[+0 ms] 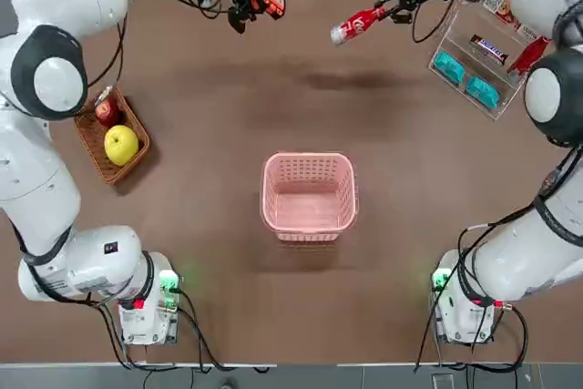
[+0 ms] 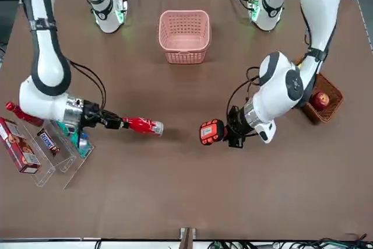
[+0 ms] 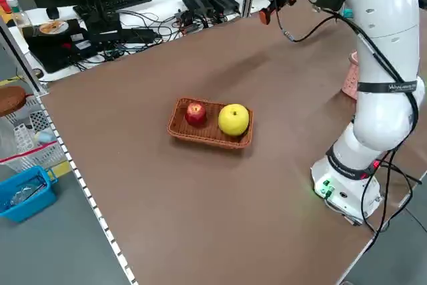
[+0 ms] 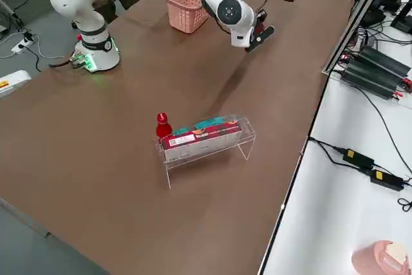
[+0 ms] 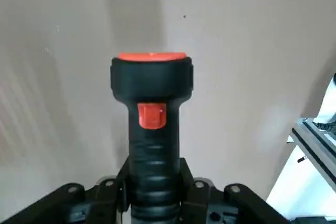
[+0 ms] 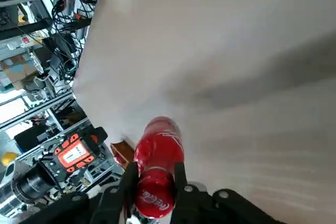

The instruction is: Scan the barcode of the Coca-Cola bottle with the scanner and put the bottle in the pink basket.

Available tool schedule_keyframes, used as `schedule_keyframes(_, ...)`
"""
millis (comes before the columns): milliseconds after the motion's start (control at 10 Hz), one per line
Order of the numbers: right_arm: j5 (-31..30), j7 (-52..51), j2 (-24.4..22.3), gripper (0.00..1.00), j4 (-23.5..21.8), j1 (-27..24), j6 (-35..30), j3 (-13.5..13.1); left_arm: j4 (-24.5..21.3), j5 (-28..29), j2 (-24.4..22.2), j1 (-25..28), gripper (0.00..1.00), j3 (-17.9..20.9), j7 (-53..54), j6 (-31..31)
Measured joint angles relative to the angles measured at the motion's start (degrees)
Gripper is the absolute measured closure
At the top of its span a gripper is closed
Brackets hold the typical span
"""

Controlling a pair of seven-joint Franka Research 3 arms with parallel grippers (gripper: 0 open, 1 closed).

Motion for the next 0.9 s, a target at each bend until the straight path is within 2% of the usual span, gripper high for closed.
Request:
schedule_keyframes(200, 3.33, 0.00, 1.12, 0.68, 0.25, 0.41, 1.70, 1.98, 0.42, 0.00, 0.69, -2.56, 0.64, 2.50, -0.99, 1.83)
schedule_keyframes(500, 6.20, -0.11, 4.21, 0.68, 2.23, 2.12, 6.66, 2.24, 2.79, 0.00, 1.09, -7.51, 0.64, 7.97, -2.77, 2.17)
schedule_keyframes(900, 7.36, -0.08, 7.87, 0.68, 5.92, 5.90, 8.86, 2.39, 3.99, 0.00, 1.08, -8.92, 0.64, 9.15, -4.02, 2.16)
